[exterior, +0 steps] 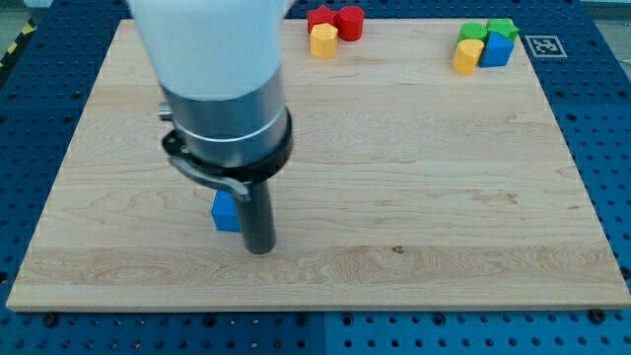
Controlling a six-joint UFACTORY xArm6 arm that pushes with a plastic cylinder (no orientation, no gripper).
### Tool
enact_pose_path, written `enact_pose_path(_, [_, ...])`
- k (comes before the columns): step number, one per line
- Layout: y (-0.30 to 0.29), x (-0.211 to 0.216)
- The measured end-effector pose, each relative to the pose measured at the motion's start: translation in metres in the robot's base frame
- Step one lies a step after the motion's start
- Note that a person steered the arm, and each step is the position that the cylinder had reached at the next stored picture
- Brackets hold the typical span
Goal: Place the blue cube at the center of the board
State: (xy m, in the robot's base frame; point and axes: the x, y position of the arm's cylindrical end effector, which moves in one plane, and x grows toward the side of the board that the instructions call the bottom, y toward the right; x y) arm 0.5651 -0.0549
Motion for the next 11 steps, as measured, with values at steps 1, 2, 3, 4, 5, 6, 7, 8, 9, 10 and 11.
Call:
enact_pose_path(1, [-0.013,0.0])
enact_pose_path(2, [-0.075,-0.001])
enact_pose_path(3, [-0.094,-0.043])
enact_pose_path(4, [-0.05,-0.042])
enact_pose_path(5, [-0.038,-0.019])
enact_pose_path(6, [-0.03,0.002])
enact_pose_path(7, [0.03,0.002])
enact_pose_path(8, [0.055,-0.017])
enact_pose_path(9, [0.055,-0.062])
enact_pose_path(10, [0.026,-0.078])
enact_pose_path(11, [-0.03,-0.079])
